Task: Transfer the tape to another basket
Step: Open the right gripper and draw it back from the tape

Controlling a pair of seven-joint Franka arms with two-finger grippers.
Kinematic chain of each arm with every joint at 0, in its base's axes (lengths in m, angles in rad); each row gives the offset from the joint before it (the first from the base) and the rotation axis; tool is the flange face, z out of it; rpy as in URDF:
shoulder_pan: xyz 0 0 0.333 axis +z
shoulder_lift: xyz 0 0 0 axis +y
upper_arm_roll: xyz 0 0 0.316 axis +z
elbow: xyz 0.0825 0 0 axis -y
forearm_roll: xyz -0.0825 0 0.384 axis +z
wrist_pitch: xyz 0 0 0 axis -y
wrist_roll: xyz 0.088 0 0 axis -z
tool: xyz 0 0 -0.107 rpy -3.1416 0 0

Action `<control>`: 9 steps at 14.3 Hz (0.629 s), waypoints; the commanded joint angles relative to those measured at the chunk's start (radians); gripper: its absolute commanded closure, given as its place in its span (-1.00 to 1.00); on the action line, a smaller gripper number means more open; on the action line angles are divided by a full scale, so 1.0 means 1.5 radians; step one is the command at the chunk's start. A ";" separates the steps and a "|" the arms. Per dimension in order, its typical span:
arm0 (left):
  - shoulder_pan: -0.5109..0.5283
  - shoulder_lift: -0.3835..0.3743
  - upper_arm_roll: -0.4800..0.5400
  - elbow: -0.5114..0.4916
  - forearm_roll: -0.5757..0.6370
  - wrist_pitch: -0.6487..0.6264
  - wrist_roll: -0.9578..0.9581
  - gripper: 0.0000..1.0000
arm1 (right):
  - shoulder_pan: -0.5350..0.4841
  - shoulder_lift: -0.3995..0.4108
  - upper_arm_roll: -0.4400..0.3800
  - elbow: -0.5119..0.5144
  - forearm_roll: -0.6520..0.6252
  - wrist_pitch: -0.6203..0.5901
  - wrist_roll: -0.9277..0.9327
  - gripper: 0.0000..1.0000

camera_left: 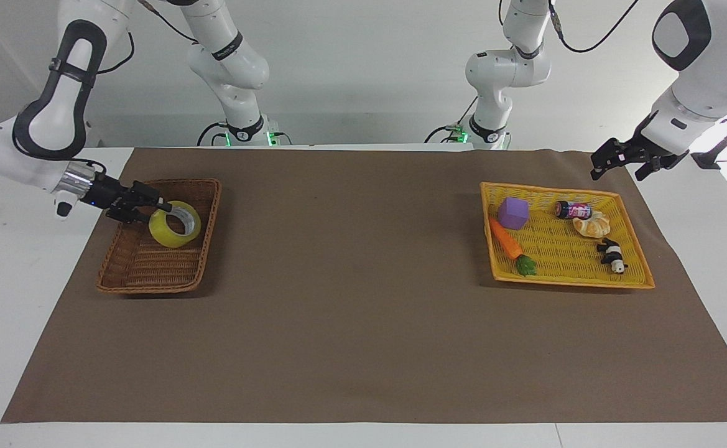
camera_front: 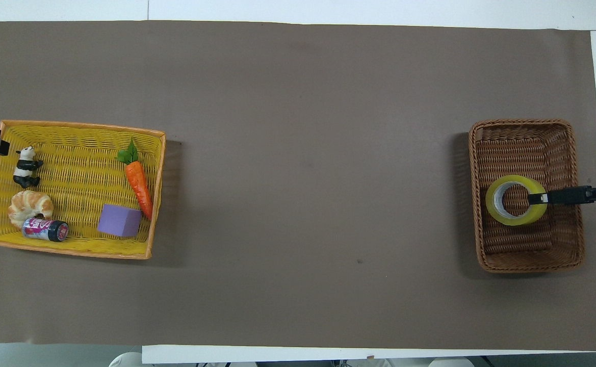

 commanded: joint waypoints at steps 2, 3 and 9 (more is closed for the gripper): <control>-0.005 -0.017 0.006 -0.019 0.008 0.005 0.003 -1.00 | 0.018 -0.017 0.007 0.035 -0.054 0.003 -0.008 -1.00; -0.004 -0.017 0.009 -0.019 0.008 0.004 0.003 -1.00 | 0.021 -0.025 0.009 0.051 -0.072 -0.002 -0.007 -1.00; -0.005 -0.017 0.011 -0.019 0.008 0.005 0.003 -1.00 | 0.145 -0.095 0.009 0.126 -0.210 -0.006 0.098 -1.00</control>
